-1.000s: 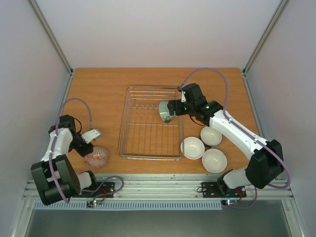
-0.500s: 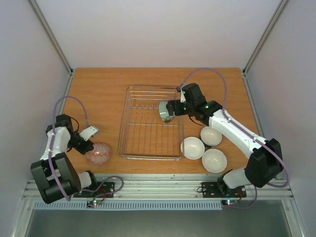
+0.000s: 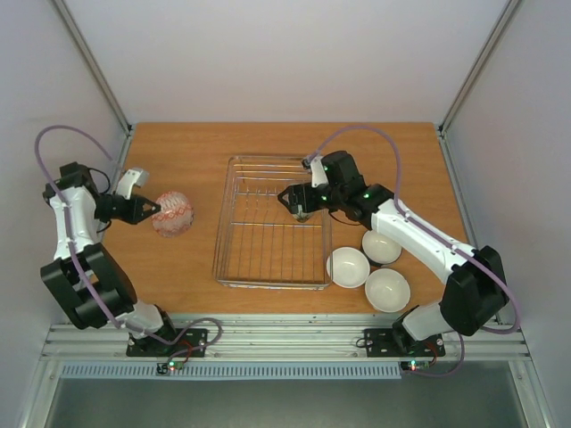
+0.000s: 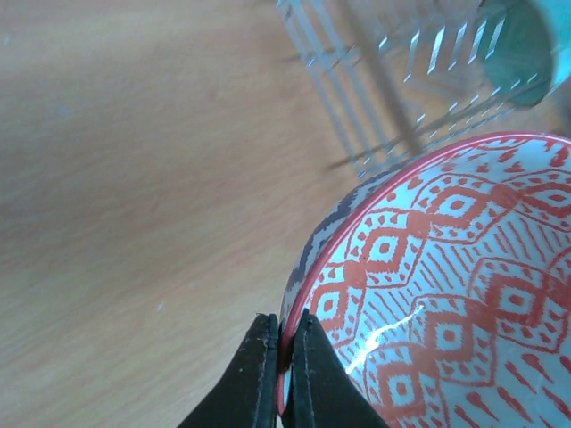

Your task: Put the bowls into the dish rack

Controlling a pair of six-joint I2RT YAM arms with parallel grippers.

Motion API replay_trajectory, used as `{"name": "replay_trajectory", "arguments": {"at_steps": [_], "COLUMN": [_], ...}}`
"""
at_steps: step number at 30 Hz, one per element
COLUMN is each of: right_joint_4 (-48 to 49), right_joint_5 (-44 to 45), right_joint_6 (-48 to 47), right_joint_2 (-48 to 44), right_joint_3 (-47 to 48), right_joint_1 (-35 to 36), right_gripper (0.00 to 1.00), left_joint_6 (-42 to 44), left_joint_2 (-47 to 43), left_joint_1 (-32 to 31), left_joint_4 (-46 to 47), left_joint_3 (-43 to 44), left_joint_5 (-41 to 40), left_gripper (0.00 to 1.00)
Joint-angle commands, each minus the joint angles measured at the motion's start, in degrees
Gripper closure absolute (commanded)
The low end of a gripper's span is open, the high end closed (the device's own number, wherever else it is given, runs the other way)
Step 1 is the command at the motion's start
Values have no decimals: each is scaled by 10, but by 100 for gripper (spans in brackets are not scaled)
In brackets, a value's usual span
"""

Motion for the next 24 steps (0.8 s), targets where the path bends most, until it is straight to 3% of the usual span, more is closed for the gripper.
{"name": "replay_trajectory", "arguments": {"at_steps": [1, 5, 12, 24], "right_joint_4": [88, 165, 392, 819], "right_joint_5": [-113, -158, -249, -319], "right_joint_6": [37, 70, 163, 387], "right_joint_2": [7, 2, 2, 106], "right_joint_3": [-20, -48, -121, -190], "right_joint_1": [2, 4, 6, 5], "right_gripper": [7, 9, 6, 3], "left_joint_6": [-63, -121, -176, -286], "left_joint_2": [-31, -62, -76, -106], "left_joint_1": [-15, -52, -105, -207], "left_joint_4": [-48, -31, -12, 89], "left_joint_3": [43, 39, 16, -25], "left_joint_5": [123, 147, 219, 189], "left_gripper": [100, 99, 100, 99]}}
